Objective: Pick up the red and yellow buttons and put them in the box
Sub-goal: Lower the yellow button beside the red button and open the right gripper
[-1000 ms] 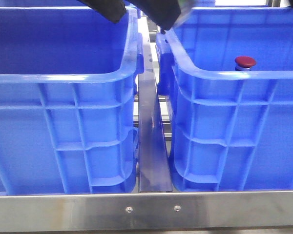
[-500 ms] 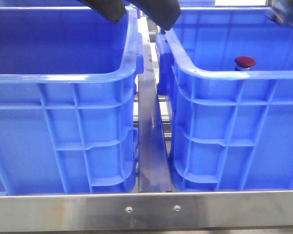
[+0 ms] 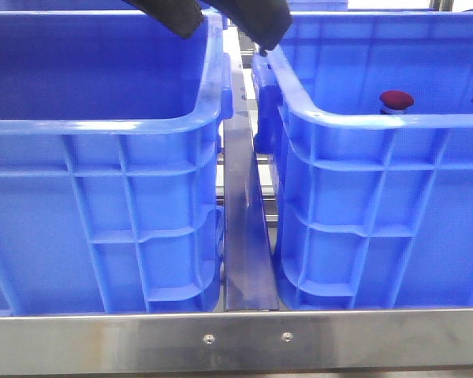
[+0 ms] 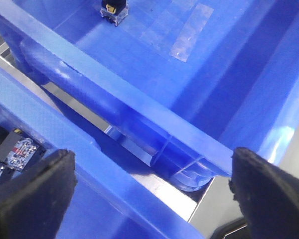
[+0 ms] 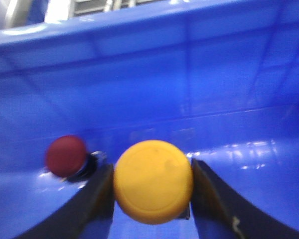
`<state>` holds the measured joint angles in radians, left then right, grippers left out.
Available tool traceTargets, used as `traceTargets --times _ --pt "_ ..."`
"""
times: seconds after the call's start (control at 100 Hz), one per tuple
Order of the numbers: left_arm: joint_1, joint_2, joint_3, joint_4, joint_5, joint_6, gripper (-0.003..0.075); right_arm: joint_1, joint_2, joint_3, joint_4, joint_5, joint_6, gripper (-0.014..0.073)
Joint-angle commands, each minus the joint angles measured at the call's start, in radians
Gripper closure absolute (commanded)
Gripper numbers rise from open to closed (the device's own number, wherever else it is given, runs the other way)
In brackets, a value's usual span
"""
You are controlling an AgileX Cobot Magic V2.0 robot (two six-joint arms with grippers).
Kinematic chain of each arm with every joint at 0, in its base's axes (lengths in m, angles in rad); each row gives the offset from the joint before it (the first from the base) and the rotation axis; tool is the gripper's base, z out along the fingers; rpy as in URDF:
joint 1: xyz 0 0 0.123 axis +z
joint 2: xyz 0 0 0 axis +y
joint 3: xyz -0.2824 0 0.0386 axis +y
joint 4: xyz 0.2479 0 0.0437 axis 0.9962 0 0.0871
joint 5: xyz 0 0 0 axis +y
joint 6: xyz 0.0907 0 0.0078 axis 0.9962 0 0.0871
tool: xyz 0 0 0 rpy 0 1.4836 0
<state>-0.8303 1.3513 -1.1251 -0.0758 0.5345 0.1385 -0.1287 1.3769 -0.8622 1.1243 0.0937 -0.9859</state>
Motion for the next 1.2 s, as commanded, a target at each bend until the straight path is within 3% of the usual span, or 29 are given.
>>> traceTargets --times 0.0,0.36,0.64,0.71,0.85,0.92,1.19 --pt "-0.006 -0.036 -0.027 -0.009 -0.060 -0.003 0.0125 -0.007 0.022 -0.076 0.020 -0.063 -0.014 0.0405" --pt "-0.006 -0.036 -0.027 -0.009 -0.060 -0.003 0.0125 -0.006 0.279 -0.273 0.020 -0.057 -0.014 0.0405" --pt "-0.006 -0.036 -0.027 -0.012 -0.060 -0.003 0.0125 -0.006 0.344 -0.301 0.020 -0.046 -0.014 0.0398" --pt "-0.006 -0.036 -0.027 -0.012 -0.060 -0.003 0.0125 -0.006 0.344 -0.301 0.020 -0.043 -0.014 0.0347" --pt "-0.006 -0.036 -0.027 -0.014 -0.060 -0.003 0.0125 -0.006 0.344 -0.301 0.020 -0.019 -0.014 0.0097" --pt "-0.006 -0.036 -0.027 -0.014 -0.053 -0.003 0.0125 -0.006 0.340 -0.301 0.020 -0.009 -0.014 0.0026" --pt "-0.006 -0.036 -0.027 -0.036 -0.047 -0.003 0.0125 -0.007 0.269 -0.294 0.019 0.010 -0.014 0.0015"
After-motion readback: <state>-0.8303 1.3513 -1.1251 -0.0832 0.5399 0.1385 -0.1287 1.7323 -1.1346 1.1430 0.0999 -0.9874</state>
